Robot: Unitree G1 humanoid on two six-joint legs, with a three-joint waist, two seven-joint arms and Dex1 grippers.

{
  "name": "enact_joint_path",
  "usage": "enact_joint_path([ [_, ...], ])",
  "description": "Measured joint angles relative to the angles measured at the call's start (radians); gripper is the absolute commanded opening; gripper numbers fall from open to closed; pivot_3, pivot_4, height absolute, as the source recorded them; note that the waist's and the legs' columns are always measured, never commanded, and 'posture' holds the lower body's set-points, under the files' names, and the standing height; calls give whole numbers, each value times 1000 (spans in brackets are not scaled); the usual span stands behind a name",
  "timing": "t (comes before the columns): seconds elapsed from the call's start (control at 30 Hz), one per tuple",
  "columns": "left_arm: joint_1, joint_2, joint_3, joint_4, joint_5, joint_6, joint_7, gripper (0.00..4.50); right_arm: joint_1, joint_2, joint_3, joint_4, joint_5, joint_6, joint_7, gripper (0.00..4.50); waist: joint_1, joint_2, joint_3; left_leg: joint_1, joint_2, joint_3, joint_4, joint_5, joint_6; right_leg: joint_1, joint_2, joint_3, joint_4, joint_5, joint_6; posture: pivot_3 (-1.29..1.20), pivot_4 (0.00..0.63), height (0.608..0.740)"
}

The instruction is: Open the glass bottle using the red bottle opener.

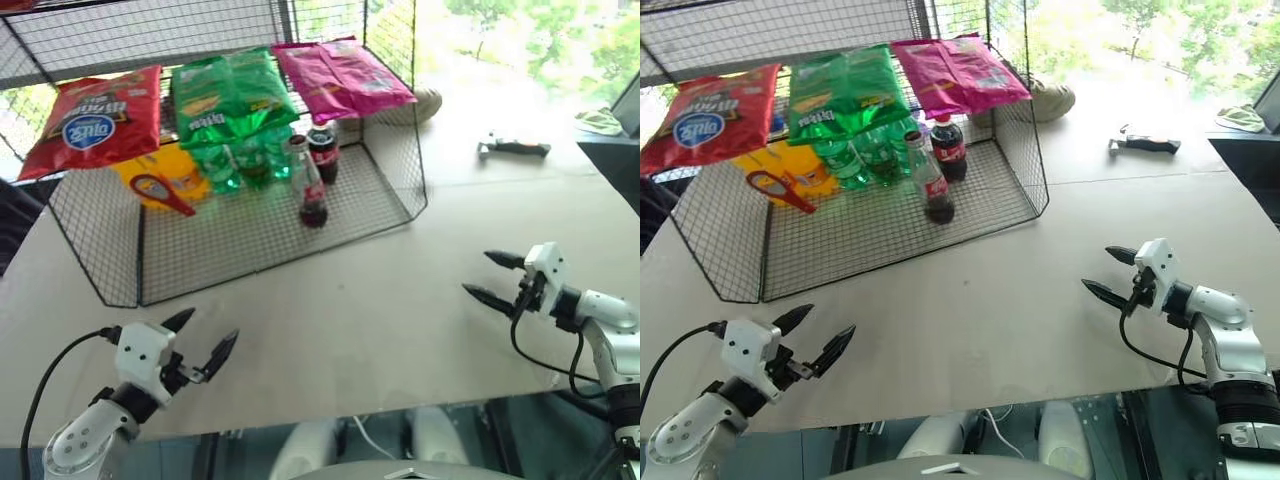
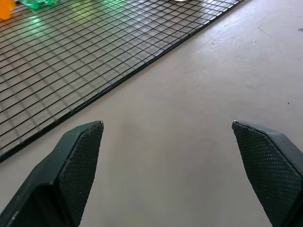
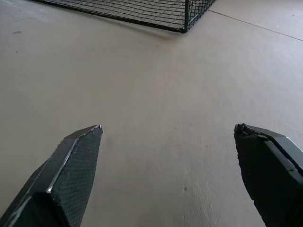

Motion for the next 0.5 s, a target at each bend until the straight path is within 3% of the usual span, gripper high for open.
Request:
enact_joint_path([
  [0.03,-1,0,0,1,1,0,0,4500,0,0,0,0,0,-3,0,4490,1,1,1,0,-3,-8,0,2,-1,2,-2,-7,1,-2,1,0,150,740],
  [0.07,-6,0,0,8,2,1,0,4500,0,0,1,1,-4,-7,0,4490,4,4,2,-1,-16,-33,-1,7,-4,12,-12,-28,2,-8,4,0,150,740],
  [0.13,-25,0,0,18,8,1,9,4500,-3,0,3,2,-10,-20,0,4490,8,7,3,0,-26,-53,0,10,-7,17,-19,-43,8,-18,8,0,150,740],
  [0.2,-48,-6,0,30,15,2,34,4500,-13,7,4,1,-7,-24,0,4490,24,7,3,1,-19,-44,0,13,-12,12,-16,-26,14,-19,3,0,150,740],
  [0.5,-270,-39,11,44,13,46,190,4500,-17,91,4,-172,140,56,7,4490,36,2,0,-1,-17,-20,0,10,-7,0,-15,0,16,-17,3,0,150,740],
])
